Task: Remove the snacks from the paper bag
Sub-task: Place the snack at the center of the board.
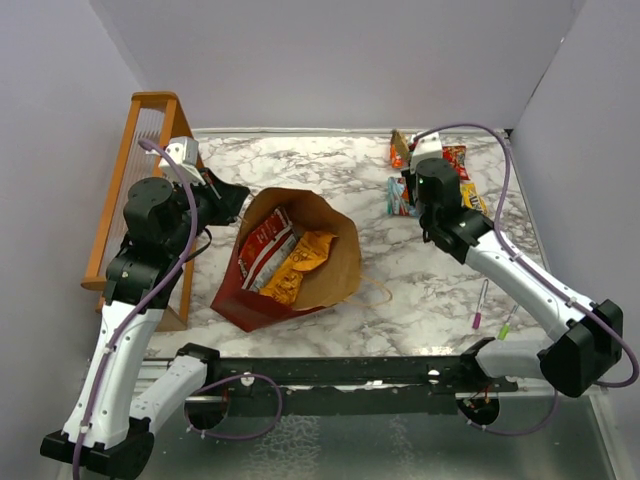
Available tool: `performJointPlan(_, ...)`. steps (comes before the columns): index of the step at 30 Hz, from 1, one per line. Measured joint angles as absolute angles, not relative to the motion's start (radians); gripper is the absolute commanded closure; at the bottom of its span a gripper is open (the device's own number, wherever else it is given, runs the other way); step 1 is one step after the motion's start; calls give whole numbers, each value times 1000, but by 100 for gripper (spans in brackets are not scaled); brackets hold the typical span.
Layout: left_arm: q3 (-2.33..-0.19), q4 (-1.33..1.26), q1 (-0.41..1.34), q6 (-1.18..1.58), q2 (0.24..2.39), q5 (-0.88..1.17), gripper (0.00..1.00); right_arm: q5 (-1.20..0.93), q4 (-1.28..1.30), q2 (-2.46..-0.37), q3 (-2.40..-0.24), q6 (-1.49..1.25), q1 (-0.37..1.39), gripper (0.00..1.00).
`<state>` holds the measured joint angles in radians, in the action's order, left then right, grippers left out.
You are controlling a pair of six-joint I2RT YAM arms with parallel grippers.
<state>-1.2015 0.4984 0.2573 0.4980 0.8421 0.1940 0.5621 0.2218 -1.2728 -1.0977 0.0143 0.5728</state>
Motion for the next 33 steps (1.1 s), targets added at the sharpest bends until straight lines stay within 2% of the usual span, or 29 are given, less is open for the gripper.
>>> performJointPlan(9, -1217, 518, 257, 458, 842, 164, 100, 25, 406, -1172, -928, -337, 532, 99)
performJointPlan(14, -1214, 521, 257, 454, 839, 165, 100, -175, 392, -1129, -859, -410, 354, 97)
performJointPlan(17, -1201, 522, 257, 454, 826, 166, 100, -203, 392, -1172, -794, -418, 238, 88)
performJointPlan(19, -1196, 524, 257, 454, 819, 167, 100, -180, 406, -1217, -746, -424, 200, 86)
performJointPlan(28, -1169, 513, 257, 450, 803, 195, 100, 49, 441, -1254, -698, -454, 174, 76)
performJointPlan(29, -1160, 505, 257, 450, 802, 205, 100, 79, 438, -1254, -692, -462, 163, 73)
performJointPlan(31, -1142, 484, 257, 448, 801, 235, 100, 128, 437, -1254, -687, -473, 157, 52)
performJointPlan(33, -1128, 464, 257, 445, 801, 264, 100, 181, 437, -1254, -681, -488, 144, 9)
